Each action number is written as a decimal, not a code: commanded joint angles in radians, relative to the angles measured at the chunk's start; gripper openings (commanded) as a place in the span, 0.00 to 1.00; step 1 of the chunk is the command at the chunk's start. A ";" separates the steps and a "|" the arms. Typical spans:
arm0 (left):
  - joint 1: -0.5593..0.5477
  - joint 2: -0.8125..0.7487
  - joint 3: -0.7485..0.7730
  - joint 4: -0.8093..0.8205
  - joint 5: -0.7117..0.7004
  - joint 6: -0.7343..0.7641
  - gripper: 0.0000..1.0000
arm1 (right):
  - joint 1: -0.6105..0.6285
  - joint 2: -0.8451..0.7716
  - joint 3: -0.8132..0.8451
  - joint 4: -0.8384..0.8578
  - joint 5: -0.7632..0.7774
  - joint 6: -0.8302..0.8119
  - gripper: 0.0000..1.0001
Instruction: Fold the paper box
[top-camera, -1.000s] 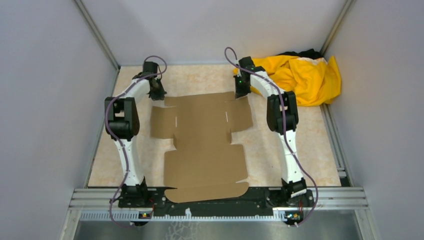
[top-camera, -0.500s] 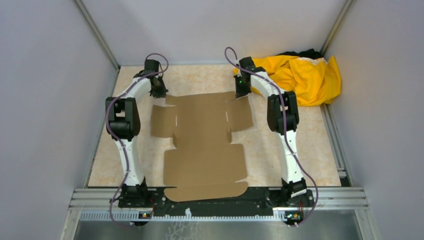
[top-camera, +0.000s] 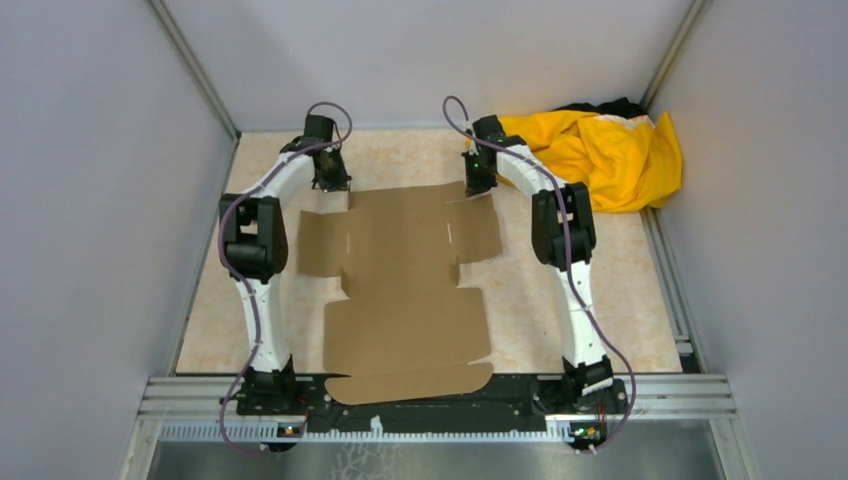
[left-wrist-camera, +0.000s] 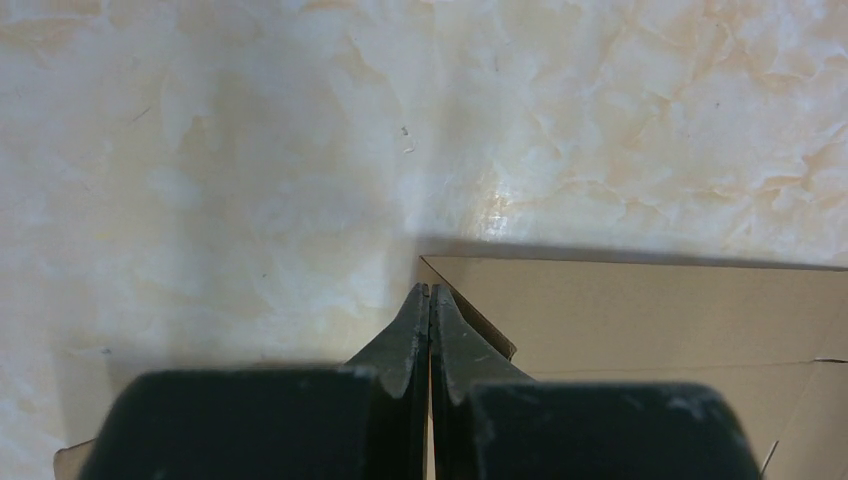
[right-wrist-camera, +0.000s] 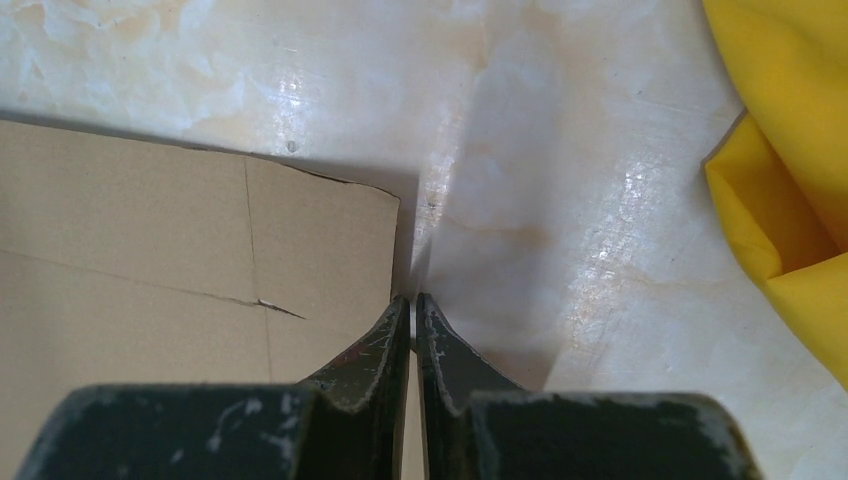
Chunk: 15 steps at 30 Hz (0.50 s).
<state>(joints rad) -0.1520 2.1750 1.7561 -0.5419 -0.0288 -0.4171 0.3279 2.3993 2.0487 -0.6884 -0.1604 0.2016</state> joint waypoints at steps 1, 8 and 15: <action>-0.022 -0.012 0.044 -0.002 0.024 -0.015 0.00 | 0.014 -0.069 -0.002 0.020 -0.024 0.001 0.07; -0.049 0.013 0.036 -0.006 0.022 -0.017 0.00 | 0.017 -0.071 -0.020 0.030 -0.025 0.001 0.07; -0.072 0.025 0.017 -0.003 0.024 -0.019 0.00 | 0.019 -0.070 -0.037 0.039 -0.027 0.001 0.07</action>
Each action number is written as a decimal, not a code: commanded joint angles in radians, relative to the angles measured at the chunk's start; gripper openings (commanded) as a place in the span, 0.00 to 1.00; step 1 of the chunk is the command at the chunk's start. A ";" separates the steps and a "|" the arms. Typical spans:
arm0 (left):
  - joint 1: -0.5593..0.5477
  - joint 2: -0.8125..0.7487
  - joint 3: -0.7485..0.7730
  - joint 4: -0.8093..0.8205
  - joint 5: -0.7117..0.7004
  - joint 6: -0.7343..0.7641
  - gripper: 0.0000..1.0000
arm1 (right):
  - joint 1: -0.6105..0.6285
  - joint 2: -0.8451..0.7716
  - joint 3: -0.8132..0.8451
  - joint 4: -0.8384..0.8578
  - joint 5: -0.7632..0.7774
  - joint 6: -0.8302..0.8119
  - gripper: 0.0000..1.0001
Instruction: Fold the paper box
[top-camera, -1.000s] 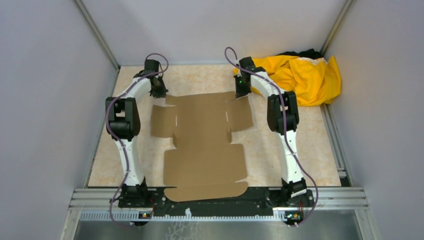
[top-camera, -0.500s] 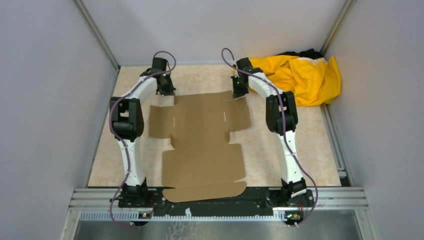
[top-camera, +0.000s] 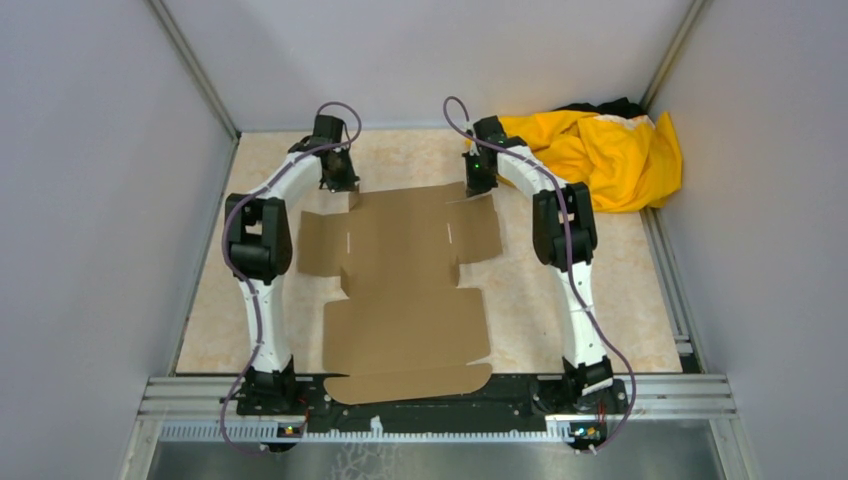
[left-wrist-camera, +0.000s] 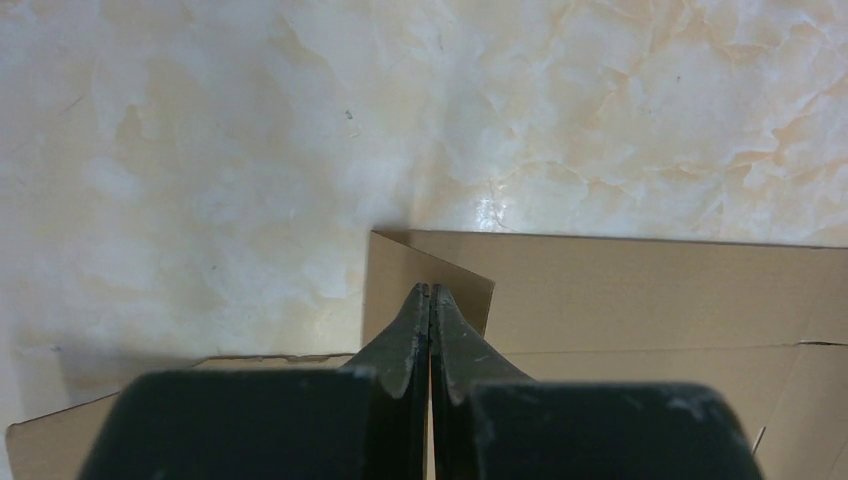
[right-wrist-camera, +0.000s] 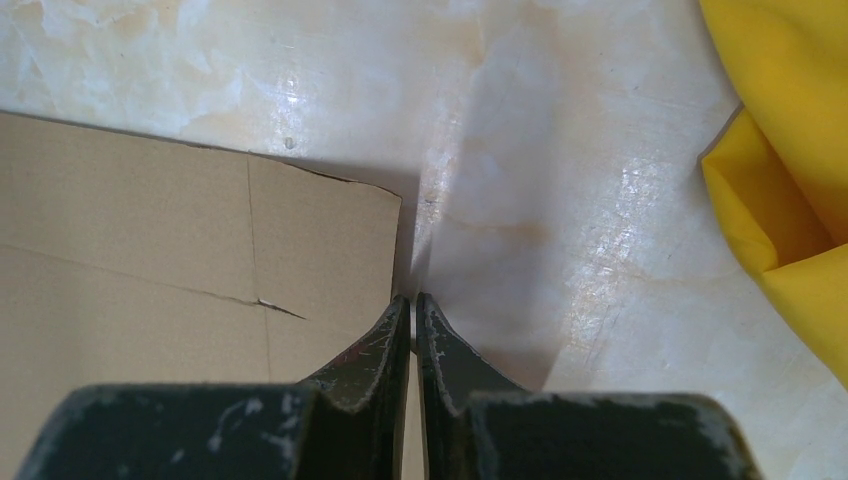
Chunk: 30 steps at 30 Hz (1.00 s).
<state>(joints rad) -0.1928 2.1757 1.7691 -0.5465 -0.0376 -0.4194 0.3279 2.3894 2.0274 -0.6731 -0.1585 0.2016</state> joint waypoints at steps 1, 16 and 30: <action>-0.037 0.023 0.003 -0.001 0.033 -0.016 0.00 | 0.019 -0.060 -0.016 0.024 -0.029 0.002 0.07; -0.058 0.000 -0.173 0.034 0.023 -0.018 0.00 | 0.019 -0.083 -0.077 0.057 -0.033 0.002 0.07; -0.048 0.037 -0.176 0.042 0.033 -0.012 0.00 | 0.030 -0.136 -0.051 0.091 -0.044 -0.007 0.10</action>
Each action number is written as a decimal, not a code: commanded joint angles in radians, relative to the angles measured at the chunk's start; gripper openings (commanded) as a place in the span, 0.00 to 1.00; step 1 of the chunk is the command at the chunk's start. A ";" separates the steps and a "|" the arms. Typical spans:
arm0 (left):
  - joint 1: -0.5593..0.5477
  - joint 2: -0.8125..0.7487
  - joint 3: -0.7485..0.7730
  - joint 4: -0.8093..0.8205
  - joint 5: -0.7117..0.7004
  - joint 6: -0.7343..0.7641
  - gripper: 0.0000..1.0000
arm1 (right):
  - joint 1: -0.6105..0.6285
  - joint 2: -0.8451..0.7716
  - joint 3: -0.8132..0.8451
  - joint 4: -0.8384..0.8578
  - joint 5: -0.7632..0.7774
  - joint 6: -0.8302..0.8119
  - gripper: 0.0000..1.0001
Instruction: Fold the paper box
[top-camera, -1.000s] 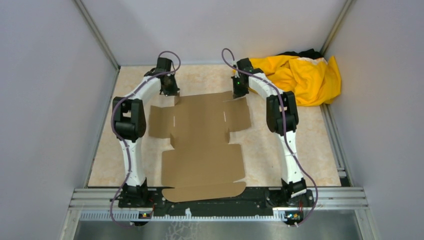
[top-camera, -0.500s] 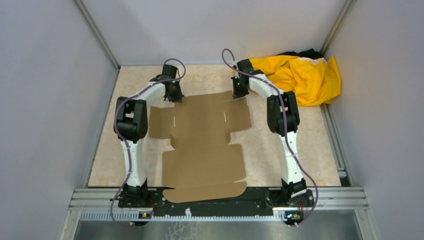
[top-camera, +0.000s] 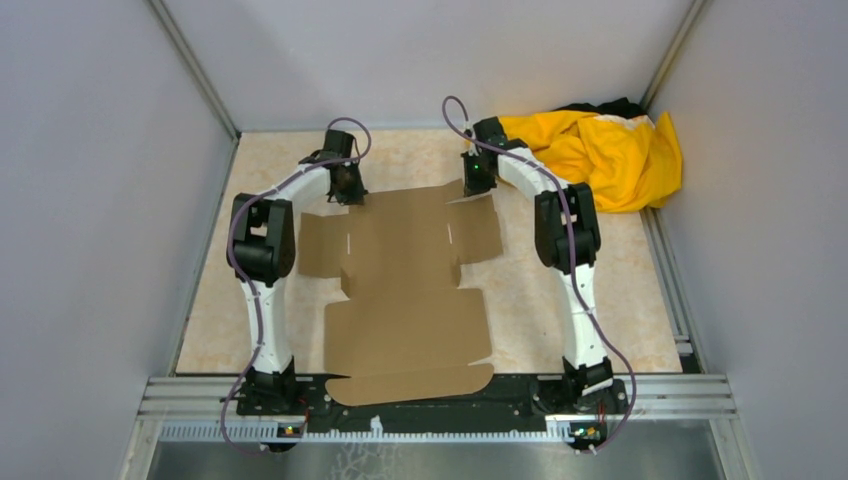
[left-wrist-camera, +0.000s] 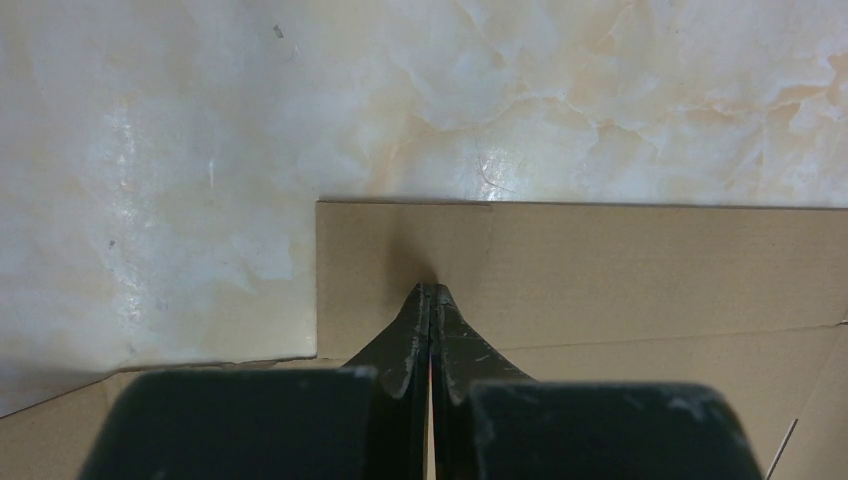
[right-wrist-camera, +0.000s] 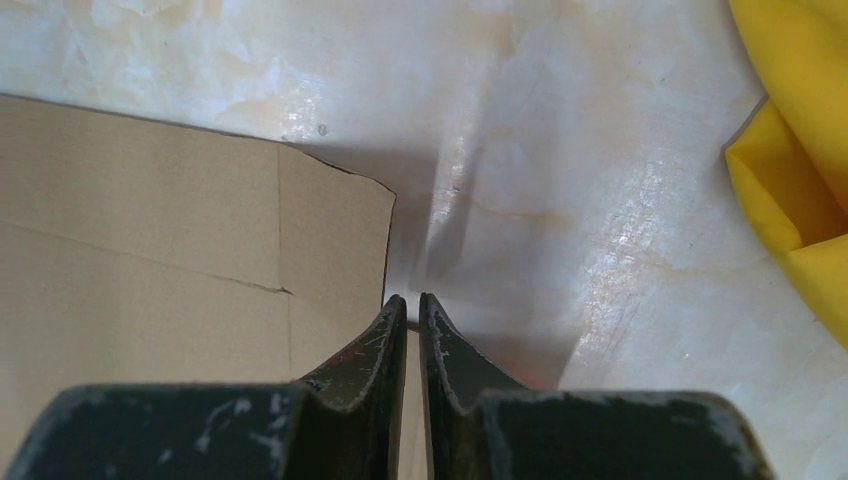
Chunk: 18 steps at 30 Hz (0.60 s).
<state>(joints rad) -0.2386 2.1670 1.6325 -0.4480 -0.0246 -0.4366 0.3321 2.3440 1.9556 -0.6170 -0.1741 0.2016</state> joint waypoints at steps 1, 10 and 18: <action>-0.002 0.046 -0.041 -0.055 0.020 0.006 0.00 | 0.028 -0.092 0.023 0.039 -0.030 -0.007 0.11; -0.002 0.055 -0.042 -0.049 0.058 0.010 0.00 | 0.068 -0.071 0.093 0.037 -0.034 -0.013 0.13; -0.002 0.055 -0.039 -0.046 0.066 0.013 0.00 | 0.089 -0.031 0.180 0.000 -0.026 -0.018 0.15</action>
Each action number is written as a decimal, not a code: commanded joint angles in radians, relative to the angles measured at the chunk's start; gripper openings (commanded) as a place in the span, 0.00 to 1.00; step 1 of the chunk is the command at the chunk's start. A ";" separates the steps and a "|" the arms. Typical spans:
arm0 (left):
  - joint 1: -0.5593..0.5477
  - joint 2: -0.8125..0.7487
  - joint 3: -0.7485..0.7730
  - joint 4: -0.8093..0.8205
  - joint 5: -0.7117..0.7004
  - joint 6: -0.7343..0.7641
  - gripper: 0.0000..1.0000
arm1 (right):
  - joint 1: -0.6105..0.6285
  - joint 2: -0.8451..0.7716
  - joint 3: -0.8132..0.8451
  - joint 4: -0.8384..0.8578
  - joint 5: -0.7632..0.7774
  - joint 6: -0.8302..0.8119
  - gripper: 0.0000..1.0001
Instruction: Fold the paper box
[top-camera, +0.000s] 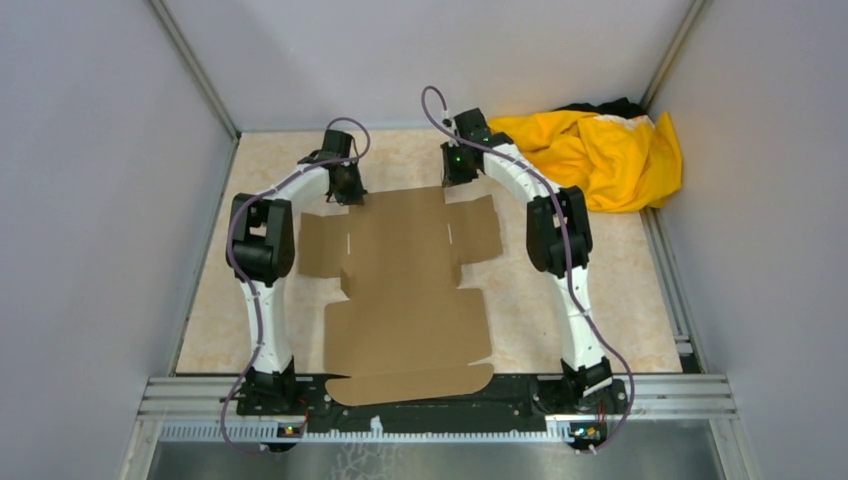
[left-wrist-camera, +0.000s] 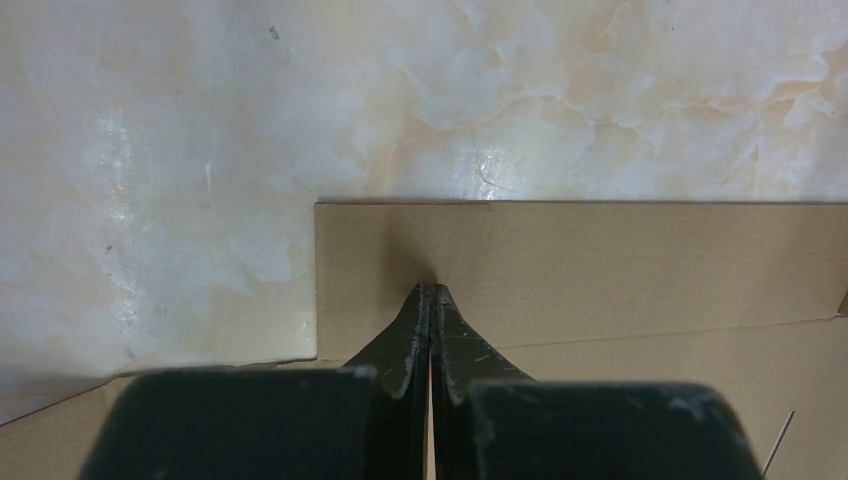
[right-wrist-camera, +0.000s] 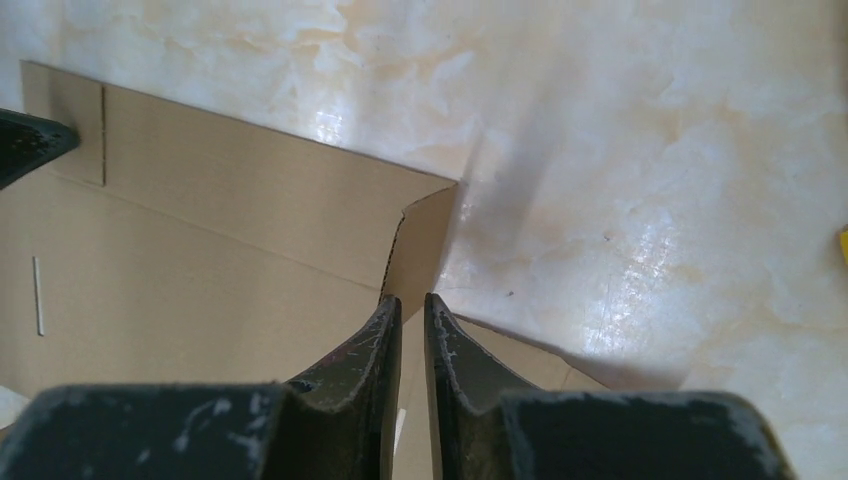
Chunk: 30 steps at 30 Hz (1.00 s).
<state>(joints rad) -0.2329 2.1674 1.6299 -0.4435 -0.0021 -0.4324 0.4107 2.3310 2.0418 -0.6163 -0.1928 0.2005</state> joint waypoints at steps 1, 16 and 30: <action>-0.008 0.054 -0.036 -0.051 0.045 0.009 0.00 | 0.013 -0.005 0.113 -0.013 -0.005 -0.019 0.15; -0.006 0.051 -0.027 -0.049 0.050 0.018 0.00 | 0.020 0.009 0.079 0.005 0.061 -0.006 0.17; -0.004 0.052 -0.033 -0.049 0.049 0.015 0.00 | -0.096 -0.011 -0.015 -0.056 0.230 -0.018 0.14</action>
<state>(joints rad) -0.2310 2.1693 1.6295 -0.4347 0.0273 -0.4290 0.3058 2.3932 2.0411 -0.6685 -0.0483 0.2050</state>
